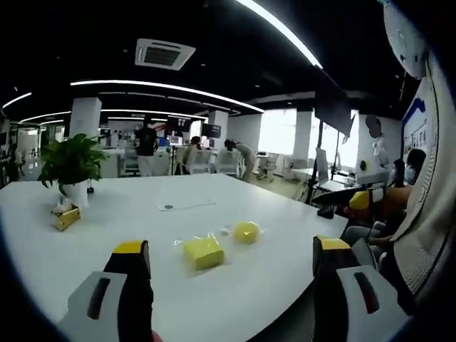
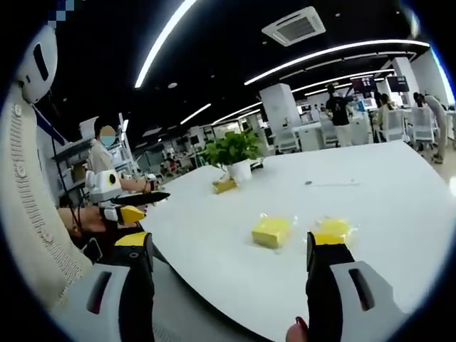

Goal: Compare the silicone blocks by pressing each to a similar depth, holding the contact briefly, and releasing to observe deformation and rebound differences across the visible hardness samples.

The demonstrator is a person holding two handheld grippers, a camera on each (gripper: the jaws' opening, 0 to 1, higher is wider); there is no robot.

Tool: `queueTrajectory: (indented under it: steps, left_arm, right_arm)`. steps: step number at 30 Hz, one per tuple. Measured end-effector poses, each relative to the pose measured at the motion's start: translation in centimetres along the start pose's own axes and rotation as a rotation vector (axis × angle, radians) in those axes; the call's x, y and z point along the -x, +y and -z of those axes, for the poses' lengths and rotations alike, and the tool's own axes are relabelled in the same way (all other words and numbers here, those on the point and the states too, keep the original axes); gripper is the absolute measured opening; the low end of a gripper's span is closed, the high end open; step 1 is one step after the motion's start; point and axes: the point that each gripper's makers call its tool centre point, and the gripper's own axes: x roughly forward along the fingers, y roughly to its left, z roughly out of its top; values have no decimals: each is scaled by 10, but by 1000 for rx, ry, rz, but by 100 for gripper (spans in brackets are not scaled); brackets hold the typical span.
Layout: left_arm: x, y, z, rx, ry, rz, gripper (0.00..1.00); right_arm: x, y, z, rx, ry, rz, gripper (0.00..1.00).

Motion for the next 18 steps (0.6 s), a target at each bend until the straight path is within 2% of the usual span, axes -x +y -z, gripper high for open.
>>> queueTrajectory:
  steps: [4,9,18]
  left_arm:
    - [-4,-4,2,-26,19,11,95]
    - [-6,-4,0,-13,18,10,94]
    - [-9,-1,-11,19,-34,-5,88]
  right_arm:
    - [2,1,0,7,-3,-18,80]
    - [5,1,0,-8,-2,-22,77]
    - [11,1,-7,-20,-2,-25,70]
